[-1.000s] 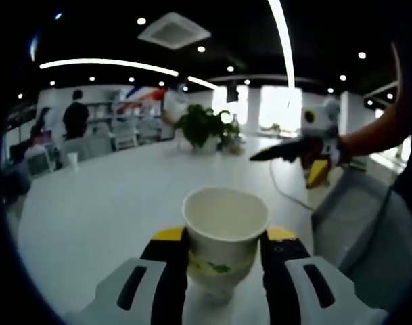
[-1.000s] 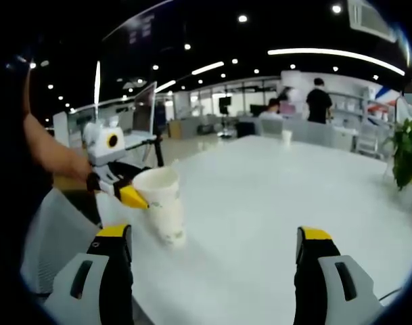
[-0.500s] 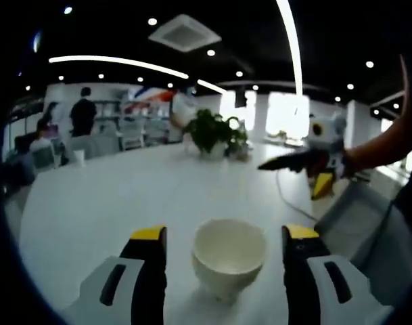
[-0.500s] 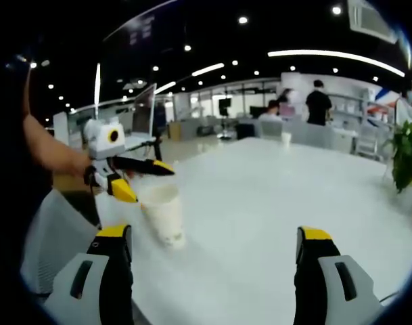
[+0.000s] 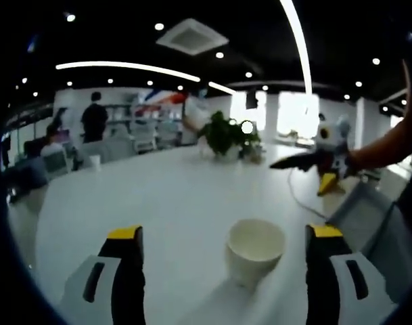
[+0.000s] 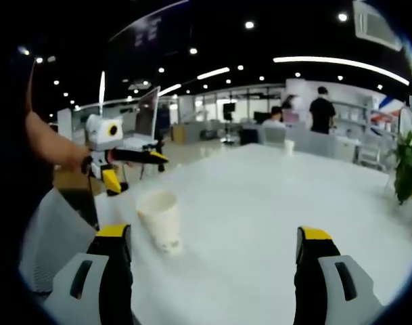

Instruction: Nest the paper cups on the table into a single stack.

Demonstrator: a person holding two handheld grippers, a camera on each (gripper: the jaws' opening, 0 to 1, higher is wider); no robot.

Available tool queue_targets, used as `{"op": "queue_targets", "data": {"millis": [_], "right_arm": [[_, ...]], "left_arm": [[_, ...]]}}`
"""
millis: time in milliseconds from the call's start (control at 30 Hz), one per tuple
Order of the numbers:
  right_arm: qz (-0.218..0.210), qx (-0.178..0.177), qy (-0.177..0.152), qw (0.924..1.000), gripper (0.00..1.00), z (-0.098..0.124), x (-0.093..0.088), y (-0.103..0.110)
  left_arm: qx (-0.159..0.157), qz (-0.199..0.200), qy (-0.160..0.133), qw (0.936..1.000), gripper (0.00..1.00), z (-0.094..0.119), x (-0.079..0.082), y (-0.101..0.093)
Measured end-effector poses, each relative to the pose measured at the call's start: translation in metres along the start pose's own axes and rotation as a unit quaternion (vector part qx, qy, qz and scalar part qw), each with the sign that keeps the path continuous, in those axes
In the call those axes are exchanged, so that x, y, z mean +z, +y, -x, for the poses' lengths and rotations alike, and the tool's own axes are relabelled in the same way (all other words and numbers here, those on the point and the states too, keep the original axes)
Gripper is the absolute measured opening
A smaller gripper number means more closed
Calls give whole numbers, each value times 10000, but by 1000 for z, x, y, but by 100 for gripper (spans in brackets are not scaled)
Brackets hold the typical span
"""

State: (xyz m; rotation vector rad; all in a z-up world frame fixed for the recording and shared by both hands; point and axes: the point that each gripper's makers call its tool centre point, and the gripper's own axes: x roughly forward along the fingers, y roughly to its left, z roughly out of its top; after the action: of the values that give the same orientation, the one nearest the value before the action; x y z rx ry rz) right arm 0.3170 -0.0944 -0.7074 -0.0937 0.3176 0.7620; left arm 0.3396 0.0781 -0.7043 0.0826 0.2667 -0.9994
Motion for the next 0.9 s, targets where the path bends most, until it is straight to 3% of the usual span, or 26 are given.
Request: {"op": "queue_targets", "data": {"millis": [333, 700, 800, 900], "right_arm": [[36, 220, -25, 9997, 100, -14, -1, 6], [163, 495, 102, 9986, 100, -33, -11, 21], [487, 503, 241, 9973, 100, -39, -19, 22], [494, 574, 312, 9966, 100, -43, -24, 27]], "left_arm": [[155, -249, 200, 9994, 98, 15, -18, 10], [89, -359, 486, 9981, 95, 22, -42, 4], [72, -374, 600, 9975, 94, 22, -49, 3], [43, -442, 710, 9965, 92, 20, -56, 2]]}}
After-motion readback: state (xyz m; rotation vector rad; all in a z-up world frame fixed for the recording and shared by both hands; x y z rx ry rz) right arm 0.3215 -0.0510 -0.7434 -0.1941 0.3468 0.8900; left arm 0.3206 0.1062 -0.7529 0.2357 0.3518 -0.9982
